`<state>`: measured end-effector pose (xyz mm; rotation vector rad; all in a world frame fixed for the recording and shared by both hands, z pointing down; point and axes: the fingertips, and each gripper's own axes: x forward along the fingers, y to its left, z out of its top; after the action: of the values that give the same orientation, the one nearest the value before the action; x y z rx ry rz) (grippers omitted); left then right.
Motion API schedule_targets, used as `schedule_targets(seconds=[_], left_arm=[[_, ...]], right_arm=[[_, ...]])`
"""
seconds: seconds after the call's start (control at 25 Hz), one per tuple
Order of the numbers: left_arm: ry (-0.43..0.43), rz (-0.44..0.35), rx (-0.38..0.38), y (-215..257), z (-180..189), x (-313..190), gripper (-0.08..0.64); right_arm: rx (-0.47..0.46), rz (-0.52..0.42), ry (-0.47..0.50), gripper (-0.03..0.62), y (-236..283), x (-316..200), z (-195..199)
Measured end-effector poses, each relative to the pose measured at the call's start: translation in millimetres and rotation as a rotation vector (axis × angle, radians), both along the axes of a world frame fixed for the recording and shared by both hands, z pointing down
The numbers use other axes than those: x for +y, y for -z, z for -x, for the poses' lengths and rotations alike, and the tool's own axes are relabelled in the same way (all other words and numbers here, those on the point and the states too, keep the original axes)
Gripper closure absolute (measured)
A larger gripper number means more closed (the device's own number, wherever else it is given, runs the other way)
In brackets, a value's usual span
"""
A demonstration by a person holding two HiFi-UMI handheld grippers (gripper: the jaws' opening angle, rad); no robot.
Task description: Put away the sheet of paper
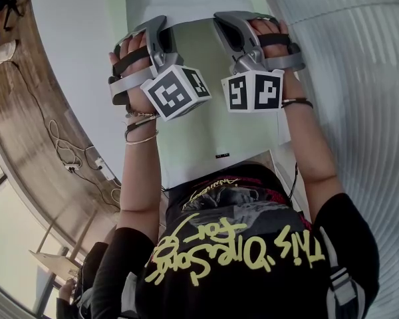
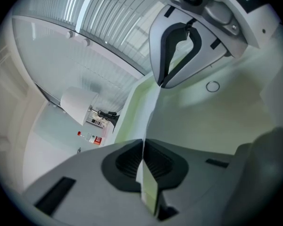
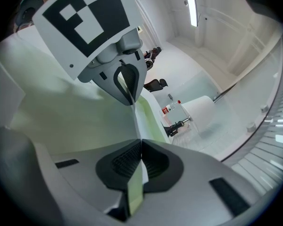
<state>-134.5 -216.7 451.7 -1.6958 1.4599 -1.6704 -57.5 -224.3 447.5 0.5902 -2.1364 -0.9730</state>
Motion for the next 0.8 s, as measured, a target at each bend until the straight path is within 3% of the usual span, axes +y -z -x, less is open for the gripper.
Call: schedule_targets(seconds=[0.2,0.8], left_arm=[[0.013,-0.01,0.028,-0.9,2.1,0.2,0.551],[0.016,0.011,0.003,-9.8,6.3,-0.4,0.549]], right_arm=[[0.005,-0.006,0.003,0.584,0.9,0.2,1.5],[0.038,0.007,0.003,0.584,-7.2,1.0,5.5]])
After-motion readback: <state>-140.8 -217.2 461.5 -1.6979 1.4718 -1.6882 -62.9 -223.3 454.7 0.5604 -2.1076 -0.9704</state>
